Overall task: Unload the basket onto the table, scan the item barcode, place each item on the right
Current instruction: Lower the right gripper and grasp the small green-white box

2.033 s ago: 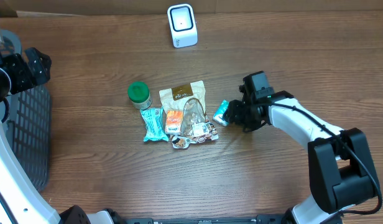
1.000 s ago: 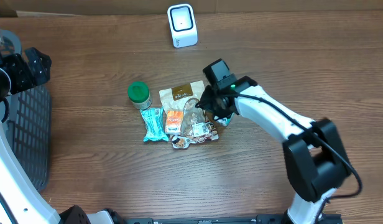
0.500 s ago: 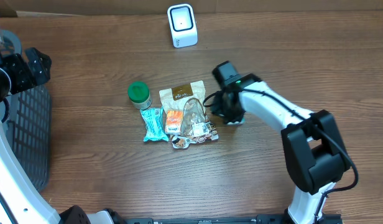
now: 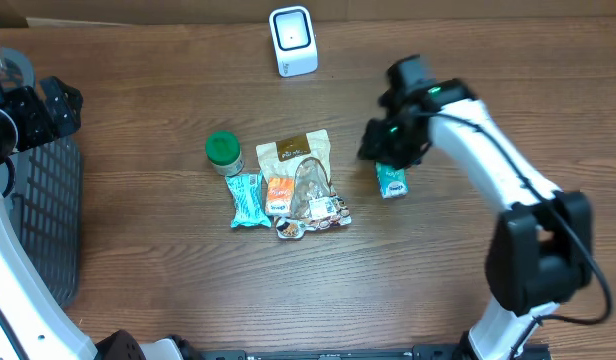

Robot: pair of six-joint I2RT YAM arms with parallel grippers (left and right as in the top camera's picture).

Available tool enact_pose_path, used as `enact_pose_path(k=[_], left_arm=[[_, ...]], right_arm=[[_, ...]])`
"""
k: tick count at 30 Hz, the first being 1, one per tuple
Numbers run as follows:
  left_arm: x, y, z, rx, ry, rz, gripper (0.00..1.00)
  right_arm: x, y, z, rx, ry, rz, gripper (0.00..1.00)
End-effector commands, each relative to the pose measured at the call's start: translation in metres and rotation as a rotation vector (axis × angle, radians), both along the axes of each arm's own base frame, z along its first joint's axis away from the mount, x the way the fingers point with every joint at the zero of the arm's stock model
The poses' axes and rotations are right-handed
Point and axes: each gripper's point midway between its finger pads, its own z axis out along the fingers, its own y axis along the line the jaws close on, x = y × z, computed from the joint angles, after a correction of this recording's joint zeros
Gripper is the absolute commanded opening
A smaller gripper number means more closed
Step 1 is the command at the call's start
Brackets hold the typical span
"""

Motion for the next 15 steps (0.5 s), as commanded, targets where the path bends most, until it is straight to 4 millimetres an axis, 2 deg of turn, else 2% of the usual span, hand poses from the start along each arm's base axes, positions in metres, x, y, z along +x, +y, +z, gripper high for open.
enact_pose_path(k=[1, 3, 6, 10, 15], left_arm=[[0.002, -0.002, 0.000, -0.021, -0.005, -0.001, 1.00], [0.002, -0.002, 0.000, -0.021, -0.005, -0.001, 1.00], [0.002, -0.002, 0.000, -0.021, -0.005, -0.001, 1.00], [0.002, -0.002, 0.000, -0.021, -0.005, -0.001, 1.00], [0.002, -0.002, 0.000, -0.020, -0.004, -0.001, 0.99]], right_arm=[[0.010, -0.043, 0.013, -0.007, -0.048, 0.002, 0.48], [0.004, -0.062, 0.002, -0.011, -0.014, -0.025, 0.48], [-0.007, -0.072, -0.016, 0.015, 0.022, -0.016, 0.48], [-0.022, -0.073, -0.044, 0.028, 0.050, -0.009, 0.45], [-0.028, -0.067, -0.065, 0.068, 0.036, -0.004, 0.41]])
